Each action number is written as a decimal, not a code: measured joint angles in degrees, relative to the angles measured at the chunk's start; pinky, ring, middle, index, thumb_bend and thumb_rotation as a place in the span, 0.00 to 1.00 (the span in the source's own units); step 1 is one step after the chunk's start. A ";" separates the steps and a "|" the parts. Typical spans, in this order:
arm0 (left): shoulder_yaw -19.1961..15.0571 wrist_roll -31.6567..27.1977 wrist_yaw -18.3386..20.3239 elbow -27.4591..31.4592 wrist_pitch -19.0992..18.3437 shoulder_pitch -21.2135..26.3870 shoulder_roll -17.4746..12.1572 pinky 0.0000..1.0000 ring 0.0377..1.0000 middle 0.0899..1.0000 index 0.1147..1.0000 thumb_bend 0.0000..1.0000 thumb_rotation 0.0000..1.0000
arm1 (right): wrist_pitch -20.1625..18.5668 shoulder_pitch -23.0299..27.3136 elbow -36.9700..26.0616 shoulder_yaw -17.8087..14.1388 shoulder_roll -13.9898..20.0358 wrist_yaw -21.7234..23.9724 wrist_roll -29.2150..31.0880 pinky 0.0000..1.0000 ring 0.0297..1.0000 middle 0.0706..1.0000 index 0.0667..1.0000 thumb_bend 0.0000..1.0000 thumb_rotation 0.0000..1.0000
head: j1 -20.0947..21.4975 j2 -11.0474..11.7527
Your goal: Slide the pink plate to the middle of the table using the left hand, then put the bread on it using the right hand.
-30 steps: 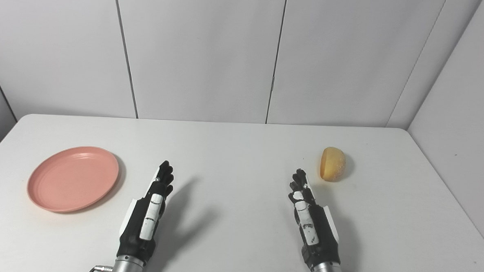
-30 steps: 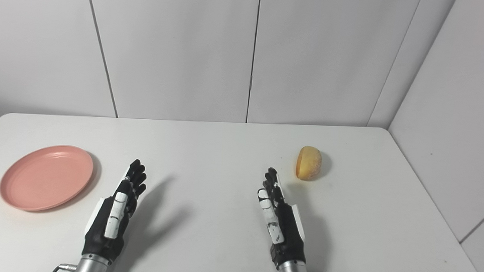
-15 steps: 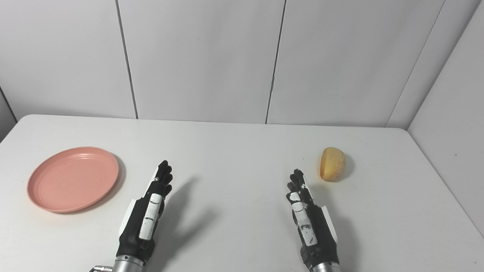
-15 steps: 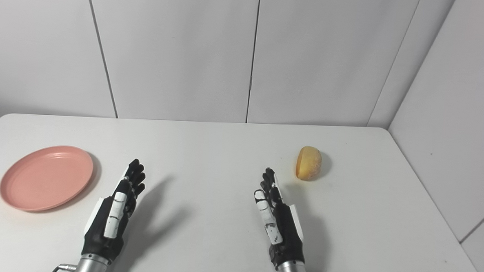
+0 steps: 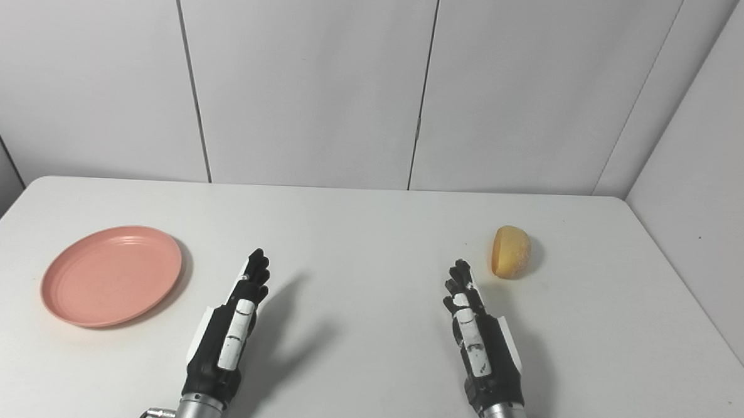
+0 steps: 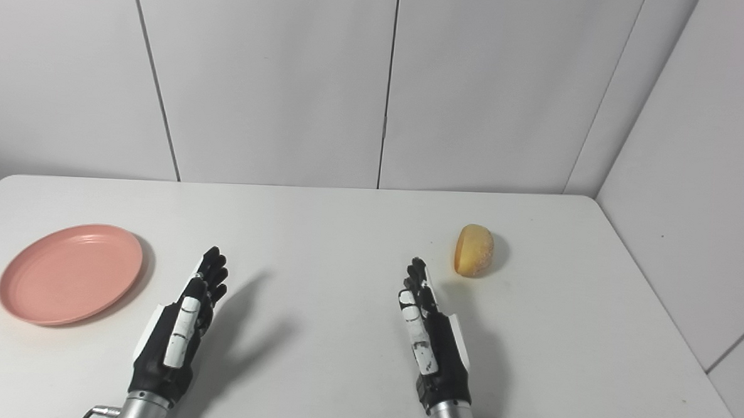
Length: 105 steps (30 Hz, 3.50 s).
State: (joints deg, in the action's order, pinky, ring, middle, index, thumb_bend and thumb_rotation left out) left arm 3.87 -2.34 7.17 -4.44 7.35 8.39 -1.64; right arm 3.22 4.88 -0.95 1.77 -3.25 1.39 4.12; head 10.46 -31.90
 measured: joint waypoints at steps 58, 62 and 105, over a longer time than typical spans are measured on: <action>-1.14 -2.56 0.24 0.03 -1.21 0.01 0.57 1.00 1.00 1.00 1.00 0.68 1.00 | -4.66 1.98 0.93 0.74 1.98 1.23 -0.88 1.00 1.00 1.00 1.00 0.63 0.92 | 0.26 0.18; -1.12 -2.48 0.24 0.08 -1.95 0.01 0.51 1.00 1.00 1.00 1.00 0.67 1.00 | -4.65 1.98 0.93 0.70 1.98 1.23 -0.85 1.00 1.00 1.00 1.00 0.63 0.92 | 0.26 0.09; 1.46 3.84 -3.05 -2.40 1.13 0.46 4.70 1.00 1.00 1.00 1.00 0.70 1.00 | -4.36 -0.19 0.49 -1.85 6.58 6.22 4.09 1.00 1.00 1.00 1.00 0.52 0.91 | -21.27 5.71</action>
State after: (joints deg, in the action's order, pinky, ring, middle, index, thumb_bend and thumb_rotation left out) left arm 5.33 1.51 4.12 -6.85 8.49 8.86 3.05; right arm -1.15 4.69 -0.46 -0.08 3.33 7.61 8.20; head -10.81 -26.19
